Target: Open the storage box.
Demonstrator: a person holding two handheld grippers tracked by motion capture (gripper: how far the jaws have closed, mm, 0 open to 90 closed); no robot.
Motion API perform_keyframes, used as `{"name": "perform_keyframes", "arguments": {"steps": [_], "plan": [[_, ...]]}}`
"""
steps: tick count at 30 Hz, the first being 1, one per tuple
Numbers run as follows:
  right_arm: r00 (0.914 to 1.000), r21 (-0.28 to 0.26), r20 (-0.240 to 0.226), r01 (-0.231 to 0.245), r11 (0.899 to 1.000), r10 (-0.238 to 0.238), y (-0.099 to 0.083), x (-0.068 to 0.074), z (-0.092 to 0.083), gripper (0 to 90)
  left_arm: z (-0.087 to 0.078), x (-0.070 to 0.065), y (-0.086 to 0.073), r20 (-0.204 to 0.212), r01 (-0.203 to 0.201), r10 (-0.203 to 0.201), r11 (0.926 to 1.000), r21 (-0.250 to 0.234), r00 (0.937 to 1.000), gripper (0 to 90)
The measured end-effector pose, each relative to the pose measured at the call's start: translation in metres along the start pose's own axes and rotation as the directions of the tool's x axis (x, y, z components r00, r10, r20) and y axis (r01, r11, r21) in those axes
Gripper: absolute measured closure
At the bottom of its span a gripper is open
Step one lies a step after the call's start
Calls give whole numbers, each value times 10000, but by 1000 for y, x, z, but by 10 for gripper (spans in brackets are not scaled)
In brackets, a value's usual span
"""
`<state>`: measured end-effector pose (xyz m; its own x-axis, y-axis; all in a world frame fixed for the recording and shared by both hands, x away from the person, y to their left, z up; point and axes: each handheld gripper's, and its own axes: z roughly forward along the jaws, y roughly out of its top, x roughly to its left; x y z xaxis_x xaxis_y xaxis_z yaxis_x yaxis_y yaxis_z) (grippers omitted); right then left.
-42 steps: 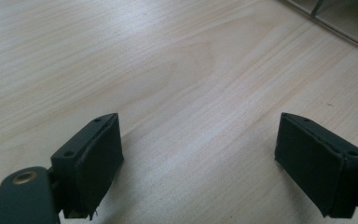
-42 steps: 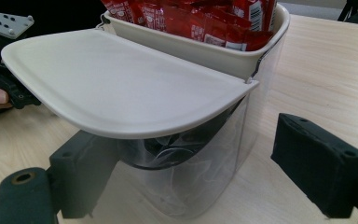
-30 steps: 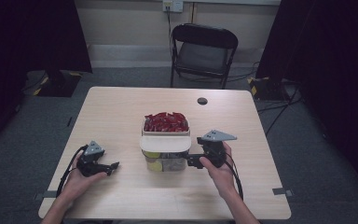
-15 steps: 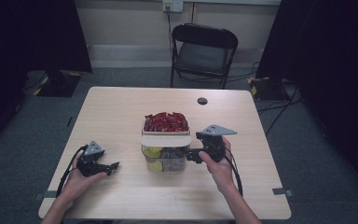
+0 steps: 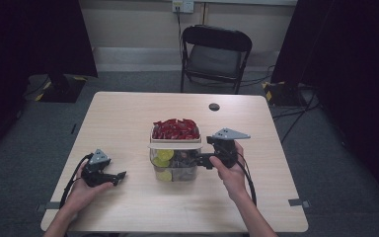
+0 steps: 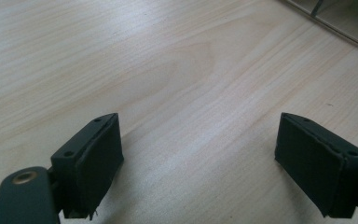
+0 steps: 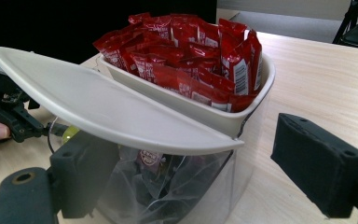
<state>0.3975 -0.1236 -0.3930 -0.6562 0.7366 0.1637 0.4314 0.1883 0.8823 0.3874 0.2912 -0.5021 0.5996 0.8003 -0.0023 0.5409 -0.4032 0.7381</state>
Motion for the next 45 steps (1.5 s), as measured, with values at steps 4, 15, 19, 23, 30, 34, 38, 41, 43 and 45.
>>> {"name": "perform_keyframes", "arguments": {"steps": [4, 15, 19, 23, 30, 34, 38, 41, 43, 45], "plan": [[10000, -28, -27, -48, 10000, 48, 2, -1, 1, 141, 0, 0, 0, 1, 2, -2, 10000, 3, 10000, 143], [9998, -105, -108, -160, 9998, 159, 7, -4, 4, 140, 0, 0, 0, 1, 0, 0, 10000, 3, 10000, 143], [9997, -141, -107, -232, 9996, 231, 9, -6, 5, 139, 0, 0, 0, -1, 3, -3, 10000, 1, 10000, 143], [9996, -151, -7, -271, 9995, 271, 10, -9, 8, 139, 0, 0, 0, -1, -2, 2, 10000, 3, 10000, 143], [9992, -239, 2, -409, 9989, 409, 11, -14, 12, 138, 0, 0, 0, 1, 7, -7, 10000, 14, 10000, 143], [9990, -274, 43, -439, 9987, 440, 12, -17, 14, 138, 0, 0, 0, -2, 2, -2, 10000, 2, 10000, 143], [9991, -285, 199, -372, 9989, 378, 12, -19, 16, 139, 0, 0, 0, 1, 4, -4, 10000, 14, 10000, 143], [9989, -277, 229, -414, 9988, 420, 12, -19, 17, 139, 0, 0, 0, -1, 5, -5, 10000, 7, 10000, 143], [9988, -241, 270, -405, 9989, 412, 12, -20, 18, 139, 0, 0, 0, -2, -2, 2, 10000, 18, 10000, 144], [9988, -227, 300, -376, 9990, 383, 12, -21, 20, 138, 0, 0, 0, 1, 10, -10, 10000, 10, 10000, 144]]}}
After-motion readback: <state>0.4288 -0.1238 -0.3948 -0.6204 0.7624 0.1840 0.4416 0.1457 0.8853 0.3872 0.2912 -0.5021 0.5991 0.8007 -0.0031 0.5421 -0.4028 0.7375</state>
